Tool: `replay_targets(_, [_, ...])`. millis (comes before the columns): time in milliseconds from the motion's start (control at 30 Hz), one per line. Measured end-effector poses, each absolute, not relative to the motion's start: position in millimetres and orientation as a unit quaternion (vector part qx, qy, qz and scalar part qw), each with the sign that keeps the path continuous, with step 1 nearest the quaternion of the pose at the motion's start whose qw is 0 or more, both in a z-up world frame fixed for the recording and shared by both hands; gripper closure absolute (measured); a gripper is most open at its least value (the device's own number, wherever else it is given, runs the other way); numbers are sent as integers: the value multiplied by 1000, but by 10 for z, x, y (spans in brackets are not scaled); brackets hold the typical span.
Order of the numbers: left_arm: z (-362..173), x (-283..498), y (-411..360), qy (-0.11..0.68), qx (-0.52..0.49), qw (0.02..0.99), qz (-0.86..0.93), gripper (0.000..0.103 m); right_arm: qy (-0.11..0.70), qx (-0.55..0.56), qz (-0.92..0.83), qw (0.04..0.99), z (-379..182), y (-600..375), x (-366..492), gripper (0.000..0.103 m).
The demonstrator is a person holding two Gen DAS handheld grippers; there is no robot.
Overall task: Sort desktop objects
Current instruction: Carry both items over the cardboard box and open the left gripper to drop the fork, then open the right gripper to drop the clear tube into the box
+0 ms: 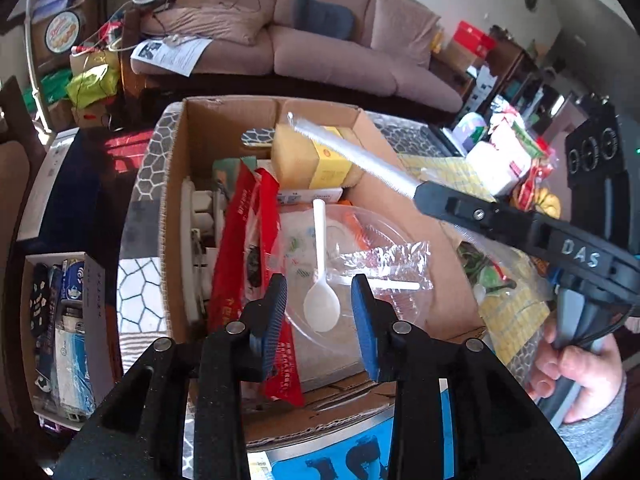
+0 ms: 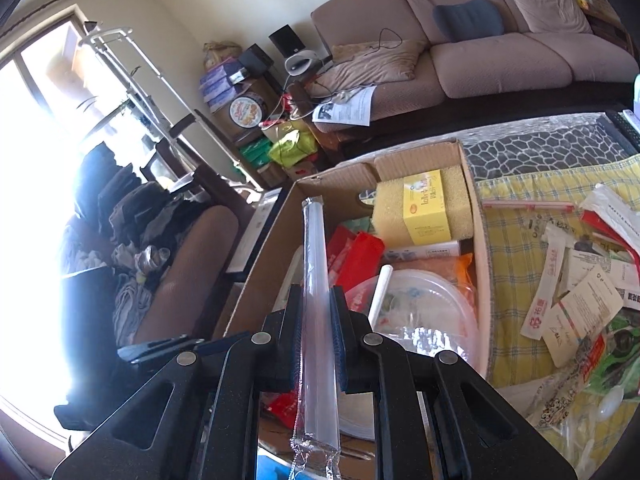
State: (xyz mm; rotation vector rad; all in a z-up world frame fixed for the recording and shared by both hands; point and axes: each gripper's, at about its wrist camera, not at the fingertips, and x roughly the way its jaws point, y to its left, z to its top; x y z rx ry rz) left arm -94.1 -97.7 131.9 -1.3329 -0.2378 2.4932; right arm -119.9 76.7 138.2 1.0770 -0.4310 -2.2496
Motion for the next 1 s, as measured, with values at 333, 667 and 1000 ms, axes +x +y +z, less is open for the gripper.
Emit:
replay_targets(333, [1341,-784,-1491,-97,-462,113,874,72,-135,463,-836,261,924,58,-1377,88])
replay_targets(667, [1188,-693,-1473,-91,-473,118,868,71,-124,472,-823,292,905,-165,-1232,74])
replay_targets(1000, [1182,-603,-1130,-67,-461,131,875,30,-95,434,-859,255,1218,386,-1044,18])
